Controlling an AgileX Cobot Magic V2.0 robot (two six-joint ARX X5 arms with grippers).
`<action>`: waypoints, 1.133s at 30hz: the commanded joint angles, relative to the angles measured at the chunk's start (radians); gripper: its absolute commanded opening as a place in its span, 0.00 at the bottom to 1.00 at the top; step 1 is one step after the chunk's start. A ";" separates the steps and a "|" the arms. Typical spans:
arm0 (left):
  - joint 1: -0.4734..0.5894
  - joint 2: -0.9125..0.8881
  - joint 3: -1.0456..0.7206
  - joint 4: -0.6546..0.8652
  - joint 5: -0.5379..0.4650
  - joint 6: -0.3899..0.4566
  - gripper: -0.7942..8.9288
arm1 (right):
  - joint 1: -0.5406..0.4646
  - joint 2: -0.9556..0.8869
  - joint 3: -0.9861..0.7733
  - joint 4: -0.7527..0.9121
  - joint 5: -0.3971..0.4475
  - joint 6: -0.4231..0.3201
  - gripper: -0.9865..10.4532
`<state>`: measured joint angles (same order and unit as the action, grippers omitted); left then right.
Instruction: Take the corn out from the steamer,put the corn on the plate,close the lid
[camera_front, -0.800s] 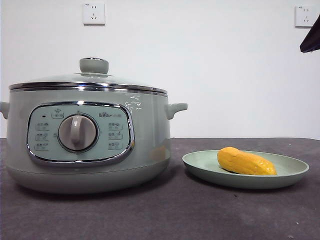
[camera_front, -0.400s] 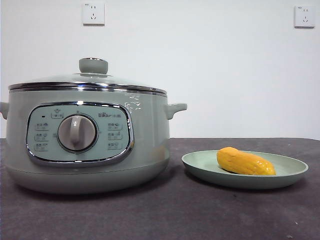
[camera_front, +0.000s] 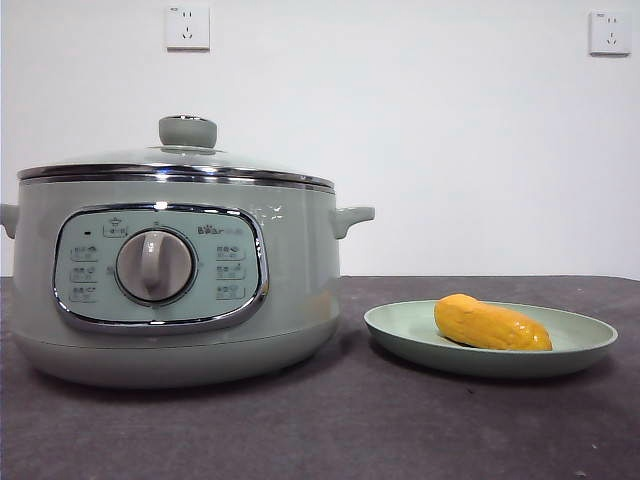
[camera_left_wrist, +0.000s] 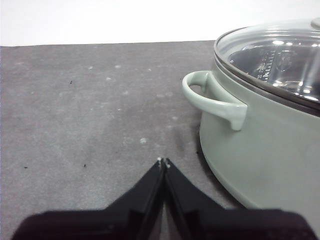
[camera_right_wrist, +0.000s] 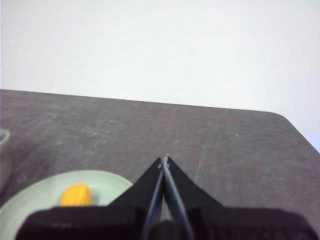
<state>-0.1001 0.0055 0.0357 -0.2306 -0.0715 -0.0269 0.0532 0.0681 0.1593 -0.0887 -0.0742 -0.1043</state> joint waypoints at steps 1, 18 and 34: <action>0.003 -0.002 -0.016 0.006 -0.002 -0.006 0.08 | -0.009 -0.037 -0.070 0.004 -0.003 -0.014 0.09; 0.003 -0.002 -0.016 0.006 -0.002 -0.006 0.08 | -0.007 -0.067 -0.153 -0.092 0.000 0.141 0.09; 0.003 -0.002 -0.016 0.006 -0.002 -0.006 0.08 | -0.006 -0.066 -0.153 -0.092 0.004 0.156 0.09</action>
<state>-0.1001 0.0055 0.0357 -0.2306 -0.0711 -0.0269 0.0456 0.0040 0.0185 -0.1730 -0.0738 0.0414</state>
